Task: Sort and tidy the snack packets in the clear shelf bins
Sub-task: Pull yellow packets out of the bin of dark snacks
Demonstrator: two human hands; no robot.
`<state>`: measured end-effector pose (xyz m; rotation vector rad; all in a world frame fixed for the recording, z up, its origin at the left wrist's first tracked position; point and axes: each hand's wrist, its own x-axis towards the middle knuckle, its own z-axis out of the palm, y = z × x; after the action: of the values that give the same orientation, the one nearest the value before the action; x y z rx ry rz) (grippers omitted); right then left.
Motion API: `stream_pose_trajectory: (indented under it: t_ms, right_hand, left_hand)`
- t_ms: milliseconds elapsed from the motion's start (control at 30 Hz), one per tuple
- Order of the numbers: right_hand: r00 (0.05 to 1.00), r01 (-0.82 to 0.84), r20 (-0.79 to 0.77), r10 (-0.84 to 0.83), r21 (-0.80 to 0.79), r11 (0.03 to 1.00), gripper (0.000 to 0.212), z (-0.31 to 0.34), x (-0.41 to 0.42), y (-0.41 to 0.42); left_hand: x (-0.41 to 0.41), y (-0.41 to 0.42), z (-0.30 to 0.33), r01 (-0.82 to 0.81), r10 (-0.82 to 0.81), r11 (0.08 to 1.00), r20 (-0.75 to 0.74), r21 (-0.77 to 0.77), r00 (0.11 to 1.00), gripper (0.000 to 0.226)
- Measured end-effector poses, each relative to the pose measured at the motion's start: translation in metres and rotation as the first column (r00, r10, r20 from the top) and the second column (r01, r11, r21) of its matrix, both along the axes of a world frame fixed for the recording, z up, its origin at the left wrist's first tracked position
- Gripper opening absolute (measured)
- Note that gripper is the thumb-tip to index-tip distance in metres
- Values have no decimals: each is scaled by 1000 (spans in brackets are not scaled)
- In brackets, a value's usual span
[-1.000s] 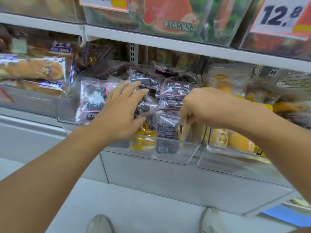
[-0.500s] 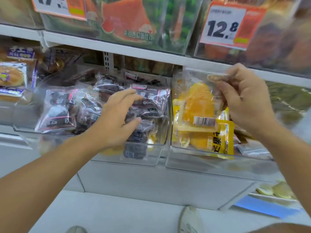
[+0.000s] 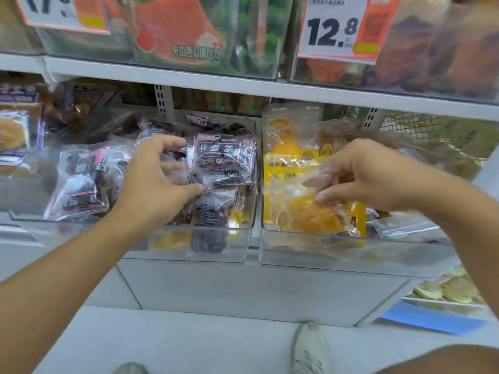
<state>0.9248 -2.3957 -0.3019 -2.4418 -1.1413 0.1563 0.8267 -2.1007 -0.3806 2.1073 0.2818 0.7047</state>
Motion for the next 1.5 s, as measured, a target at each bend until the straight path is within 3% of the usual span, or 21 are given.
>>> stream_pose_trajectory:
  t_ms: [67, 133, 200, 300, 367, 433, 533, 633, 700, 800, 867, 933, 1033, 1100, 1200, 1267, 1367, 1500]
  right_hand:
    - [995, 19, -97, -23, -37, 999, 19, 9, 3, -8]
    - [983, 53, -174, -61, -51, 997, 23, 14, 7, -13]
    - [969, 121, -209, -131, -57, 991, 17, 8, 11, -14]
    - [940, 212, -243, -240, -137, 968, 14, 4, 12, -8]
    - [942, 257, -167, -292, -205, 944, 21, 10, 9, -5]
    - [945, 328, 75, -320, -186, 926, 40, 19, 4, 2]
    - [850, 344, 411, -331, 44, 938, 65, 36, -13, 21]
    - [871, 35, 483, -88, 116, 993, 45, 34, -44, 62]
    - [876, -175, 462, 139, 36, 984, 27, 13, -57, 96]
    - [897, -293, 311, 313, -108, 950, 20, -20, -58, 147]
    - [875, -323, 302, 379, -221, 920, 18, -38, -50, 175]
    - [845, -315, 321, 427, -346, 884, 14, -47, -44, 196]
    - [833, -166, 379, 404, -526, 834, 18, -43, -43, 212]
    - [855, -78, 383, 350, -572, 817, 36, -39, -42, 217]
    - [902, -22, 352, 250, -541, 841, 43, -43, -35, 224]
    - [945, 8, 303, 124, -401, 916, 37, -44, -29, 223]
    - [974, 95, 217, -60, -153, 984, 53, -44, -21, 217]
    - [986, 48, 169, -14, -199, 979, 52, -48, -20, 219]
  left_hand:
    - [-3, 2, 1, 37, -38, 999, -143, -12, 989, 43]
    - [-9, 0, 3, 173, -177, 984, -194, -37, 965, 21]
    - [-10, -7, 2, 284, -296, 953, -140, -103, 945, 16]
    - [-3, -17, -1, 331, -344, 928, -55, -171, 937, 17]
    - [2, -25, -2, 412, -431, 898, -123, -153, 894, 21]
    - [5, -23, -1, 464, -481, 875, -138, -137, 866, 26]
    - [-1, -2, 10, 338, -342, 938, -48, -75, 939, 18]
    - [-18, 24, 22, 166, -164, 986, 92, -8, 982, 15]
    - [-27, 39, 25, 77, -96, 992, 187, 104, 978, 14]
    - [-36, 58, 22, -15, -56, 953, 223, 303, 973, 13]
    - [-42, 71, 15, -41, -45, 873, 164, 486, 985, 18]
    - [-48, 82, 5, -7, 24, 804, -21, 595, 999, 46]
    - [-54, 86, -7, 33, 206, 808, -336, 588, 919, 96]
    - [-52, 86, -9, 20, 246, 831, -400, 555, 883, 110]
    - [-44, 84, -8, -36, 281, 842, -380, 538, 881, 110]
    - [-40, 83, -8, -55, 285, 858, -384, 510, 879, 98]
    - [-33, 81, -8, -35, 265, 868, -402, 495, 876, 86]
    - [-29, 81, -6, 77, 217, 826, -442, 558, 870, 99]
